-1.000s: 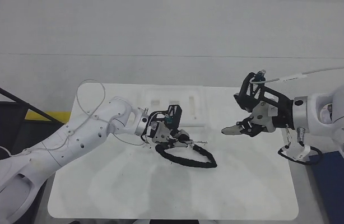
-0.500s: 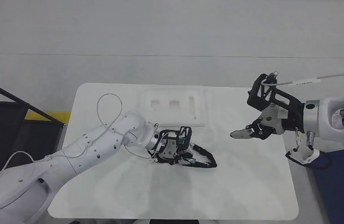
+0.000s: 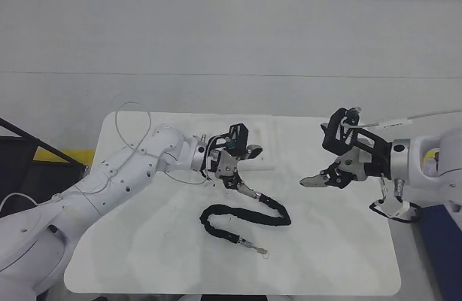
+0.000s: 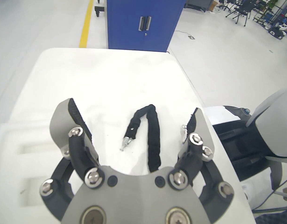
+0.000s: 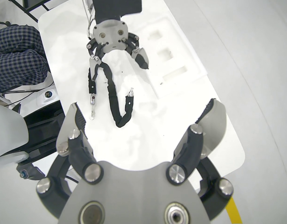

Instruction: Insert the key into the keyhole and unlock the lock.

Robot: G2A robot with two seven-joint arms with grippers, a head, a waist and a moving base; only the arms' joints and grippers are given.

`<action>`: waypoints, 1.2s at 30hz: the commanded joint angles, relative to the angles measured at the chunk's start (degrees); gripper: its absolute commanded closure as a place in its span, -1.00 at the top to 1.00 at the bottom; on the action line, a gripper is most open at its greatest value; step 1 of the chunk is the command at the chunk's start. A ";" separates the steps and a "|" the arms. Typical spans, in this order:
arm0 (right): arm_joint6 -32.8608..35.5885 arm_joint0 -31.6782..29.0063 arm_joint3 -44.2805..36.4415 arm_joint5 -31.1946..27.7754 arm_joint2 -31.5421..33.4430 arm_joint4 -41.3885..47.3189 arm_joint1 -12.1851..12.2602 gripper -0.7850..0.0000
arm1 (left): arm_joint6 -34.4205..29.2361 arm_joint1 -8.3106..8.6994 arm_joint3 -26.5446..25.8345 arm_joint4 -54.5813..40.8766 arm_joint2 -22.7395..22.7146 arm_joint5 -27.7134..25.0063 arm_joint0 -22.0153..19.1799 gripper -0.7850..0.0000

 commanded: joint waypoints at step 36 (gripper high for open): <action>-15.36 12.99 17.18 -1.88 -8.76 -3.33 -6.31 1.00 | 24.84 -1.42 11.11 10.41 0.29 0.00 -9.78 1.00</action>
